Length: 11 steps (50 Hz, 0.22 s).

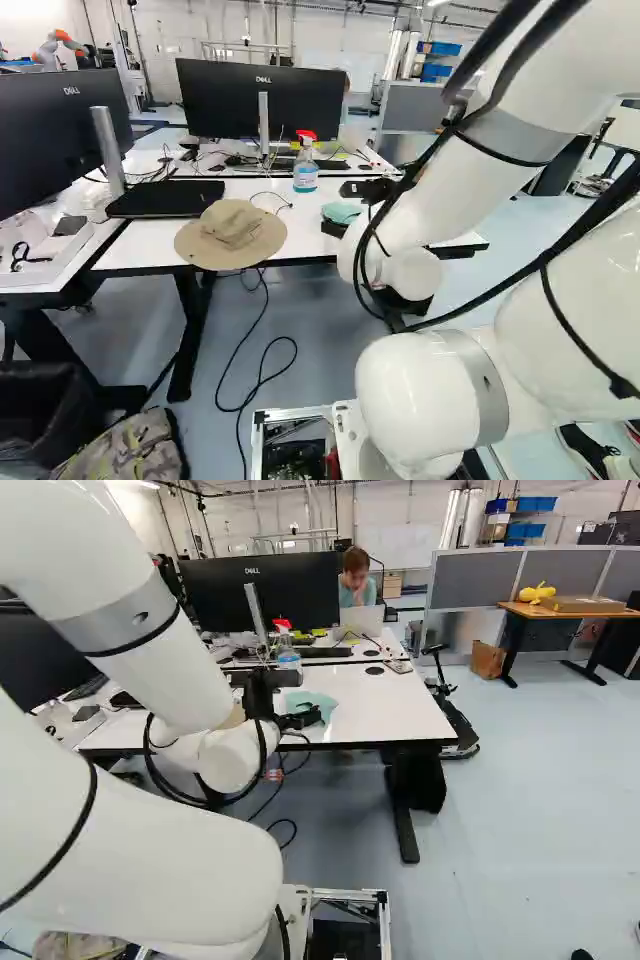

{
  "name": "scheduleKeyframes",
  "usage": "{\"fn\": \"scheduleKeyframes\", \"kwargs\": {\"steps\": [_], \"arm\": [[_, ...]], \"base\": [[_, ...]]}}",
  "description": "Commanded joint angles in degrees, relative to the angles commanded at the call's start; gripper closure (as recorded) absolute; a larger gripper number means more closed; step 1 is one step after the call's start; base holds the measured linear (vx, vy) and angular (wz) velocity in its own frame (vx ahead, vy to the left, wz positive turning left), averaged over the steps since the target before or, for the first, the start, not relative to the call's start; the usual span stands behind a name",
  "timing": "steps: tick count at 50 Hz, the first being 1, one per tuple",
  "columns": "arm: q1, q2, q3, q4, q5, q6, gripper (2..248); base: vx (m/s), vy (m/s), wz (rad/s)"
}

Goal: Clean the table with the green towel

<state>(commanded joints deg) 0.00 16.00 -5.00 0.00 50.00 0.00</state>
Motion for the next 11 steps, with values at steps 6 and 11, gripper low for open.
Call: {"fn": "scheduleKeyframes", "kwargs": {"steps": [6, 11], "arm": [[0.00, 0.00, 0.00, 0.00, 0.00, 0.00, 3], [0.00, 0.00, 0.00, 0.00, 0.00, 0.00, 3]], "base": [[0.000, 0.000, 0.000], [0.000, 0.000, 0.000]]}}
